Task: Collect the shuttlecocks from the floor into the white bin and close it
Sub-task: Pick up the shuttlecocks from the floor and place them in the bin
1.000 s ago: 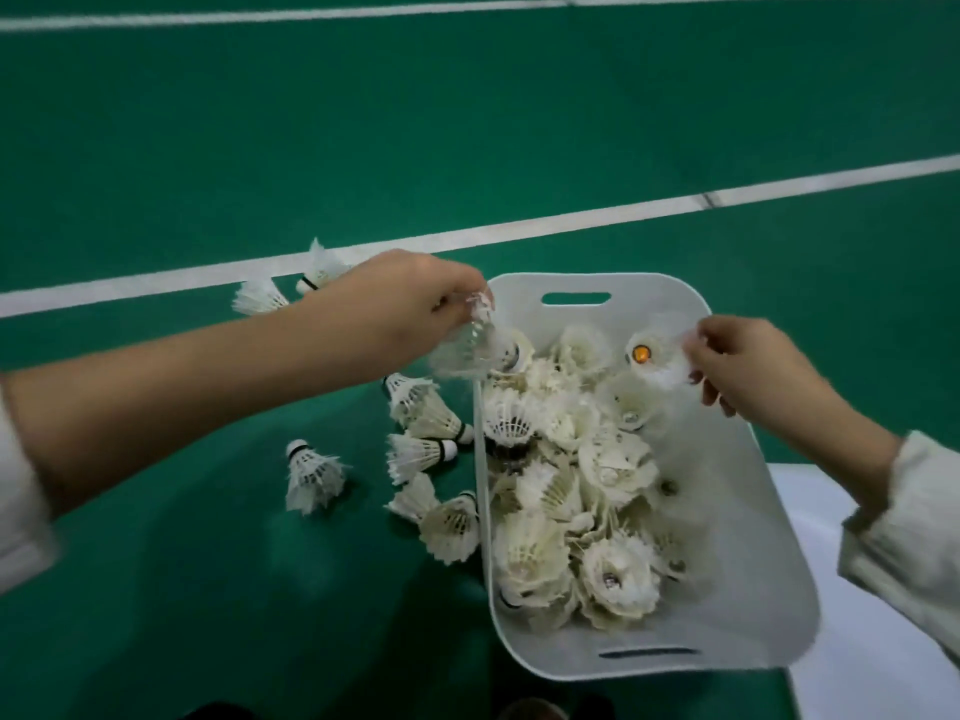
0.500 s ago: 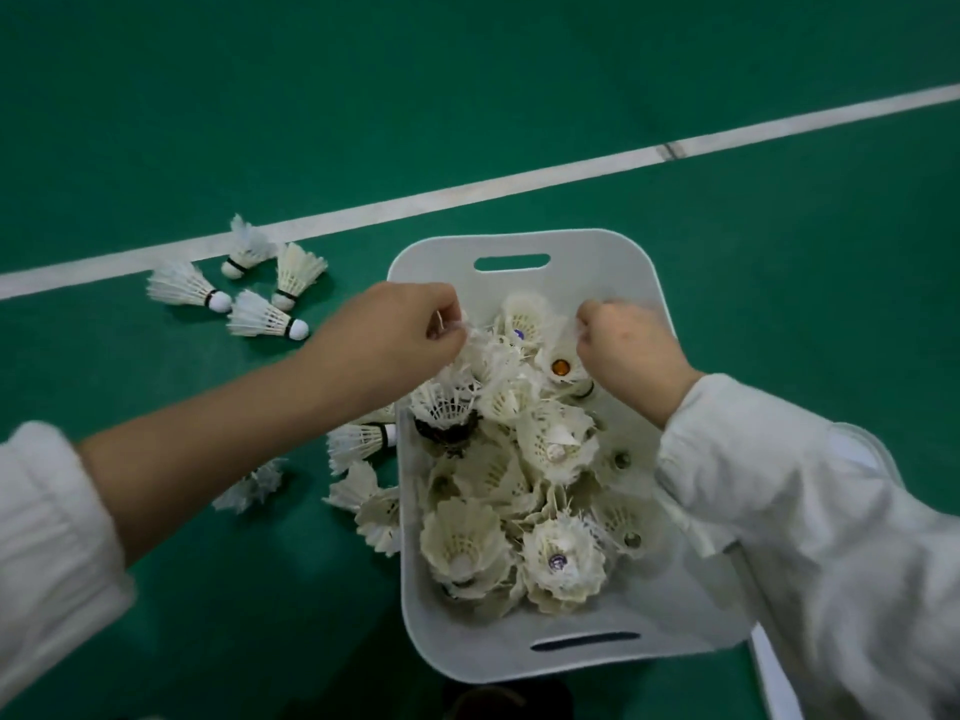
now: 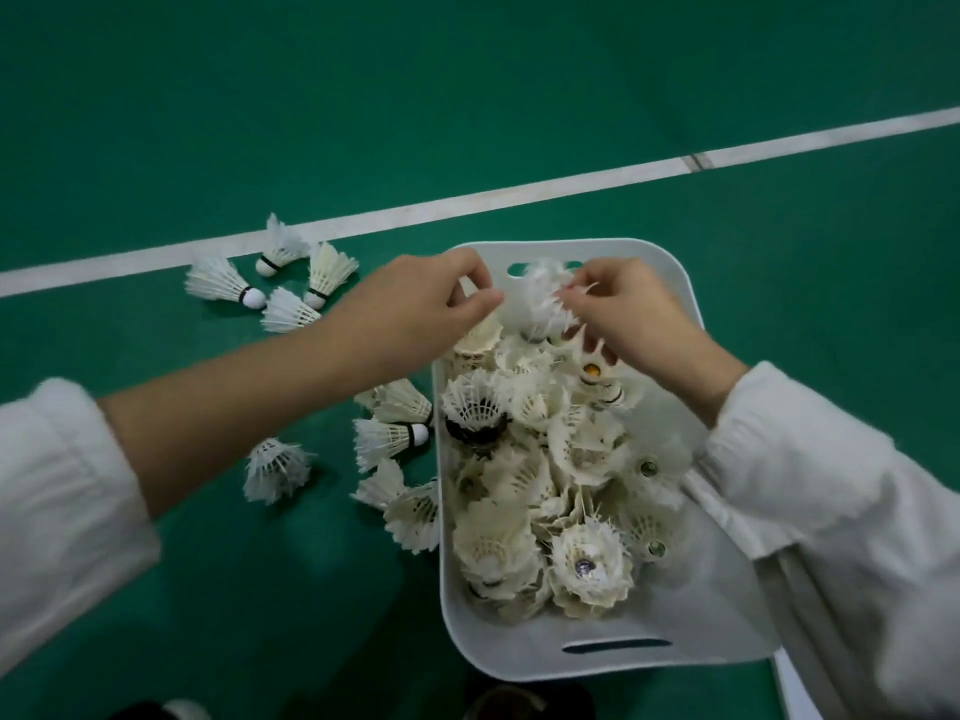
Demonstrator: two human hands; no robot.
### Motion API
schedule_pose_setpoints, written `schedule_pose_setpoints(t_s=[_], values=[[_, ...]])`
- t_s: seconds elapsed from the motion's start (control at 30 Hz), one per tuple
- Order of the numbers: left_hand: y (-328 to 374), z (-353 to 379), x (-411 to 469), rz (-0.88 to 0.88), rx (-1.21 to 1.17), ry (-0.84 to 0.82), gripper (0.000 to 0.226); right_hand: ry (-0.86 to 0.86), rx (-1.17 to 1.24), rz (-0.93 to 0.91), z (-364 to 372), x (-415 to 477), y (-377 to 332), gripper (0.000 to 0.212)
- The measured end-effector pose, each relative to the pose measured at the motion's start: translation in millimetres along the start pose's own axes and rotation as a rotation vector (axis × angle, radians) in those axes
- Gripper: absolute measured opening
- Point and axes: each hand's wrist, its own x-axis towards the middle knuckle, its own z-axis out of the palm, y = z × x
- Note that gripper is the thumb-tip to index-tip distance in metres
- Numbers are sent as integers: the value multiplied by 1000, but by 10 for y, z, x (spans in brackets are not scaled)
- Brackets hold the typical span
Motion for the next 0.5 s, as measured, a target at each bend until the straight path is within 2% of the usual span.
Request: schedule_pose_setpoints(t_s=[0.07, 0.23, 0.37, 0.5], values=[[-171, -189, -53, -4, 121, -13, 19, 77, -29, 19, 12, 165, 64, 13], [-697, -523, -305, -100, 359, -115, 16, 6, -369, 8, 475, 411, 233, 17], [-1104, -547, -575, -167, 350, -131, 11, 38, -603, -45, 731, 438, 331, 24], [-1410, -364, -828, -244, 269, -130, 14, 32, -724, -123, 635, 369, 185, 19]])
